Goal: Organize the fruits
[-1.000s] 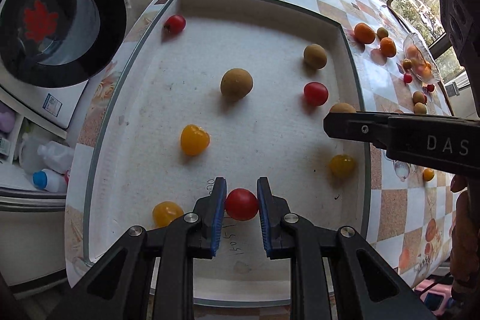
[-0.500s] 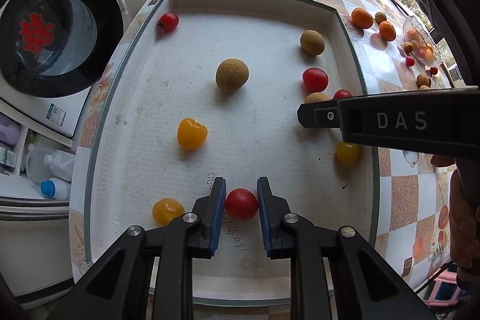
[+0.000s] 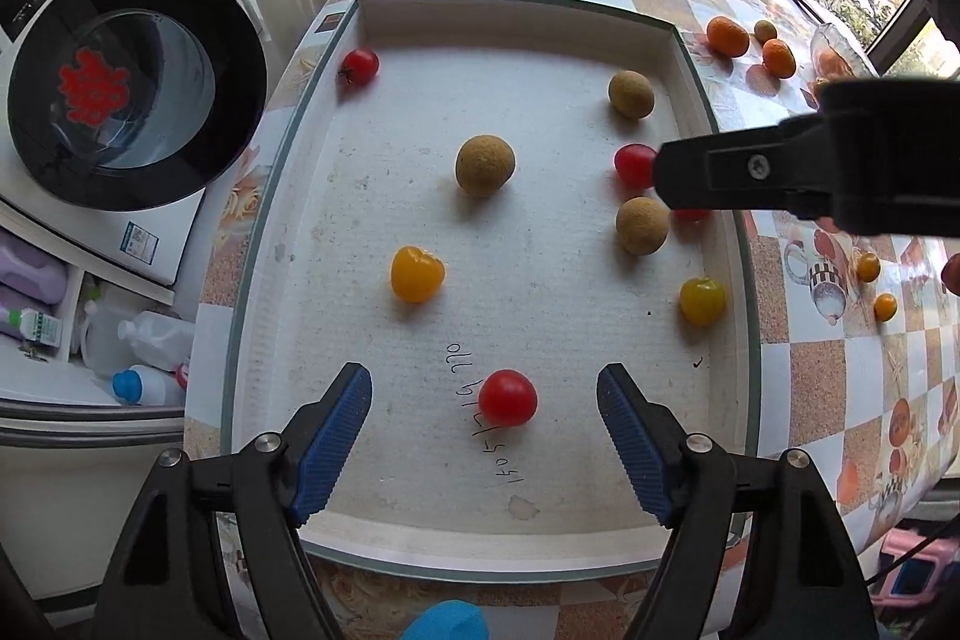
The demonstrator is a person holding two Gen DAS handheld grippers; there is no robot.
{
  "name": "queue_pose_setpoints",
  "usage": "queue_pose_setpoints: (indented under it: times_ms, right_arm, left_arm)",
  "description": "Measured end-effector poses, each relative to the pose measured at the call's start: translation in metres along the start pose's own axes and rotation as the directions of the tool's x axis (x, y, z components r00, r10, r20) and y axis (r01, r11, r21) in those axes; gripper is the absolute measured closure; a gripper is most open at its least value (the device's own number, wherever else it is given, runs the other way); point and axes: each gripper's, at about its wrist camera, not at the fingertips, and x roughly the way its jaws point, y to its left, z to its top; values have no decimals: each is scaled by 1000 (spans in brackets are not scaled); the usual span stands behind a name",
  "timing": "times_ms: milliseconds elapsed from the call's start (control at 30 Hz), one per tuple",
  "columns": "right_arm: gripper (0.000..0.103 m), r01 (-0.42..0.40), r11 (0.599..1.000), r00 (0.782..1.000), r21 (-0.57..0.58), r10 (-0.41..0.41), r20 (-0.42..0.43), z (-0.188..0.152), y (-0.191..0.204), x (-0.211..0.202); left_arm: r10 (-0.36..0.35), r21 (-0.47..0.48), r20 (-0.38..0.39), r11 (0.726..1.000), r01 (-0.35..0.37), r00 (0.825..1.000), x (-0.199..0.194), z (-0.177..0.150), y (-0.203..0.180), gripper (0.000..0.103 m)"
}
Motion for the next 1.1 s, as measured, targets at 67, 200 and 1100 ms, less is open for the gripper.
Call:
queue_pose_setpoints:
  times_ms: [67, 200, 1100]
  right_arm:
    - [20, 18, 1000, 1000, 12, -18, -3, -5, -4, -7]
    - [11, 54, 998, 998, 39, -53, -29, -16, -7, -15]
    - [0, 156, 988, 977, 20, -151, -153, -58, 11, -77]
  left_arm:
    - [13, -4, 12, 1000, -13, 1000, -9, 1, 2, 24]
    - [35, -2, 19, 999, -35, 999, -28, 0, 6, 0]
    - [87, 82, -123, 994, -77, 989, -86, -11, -3, 0]
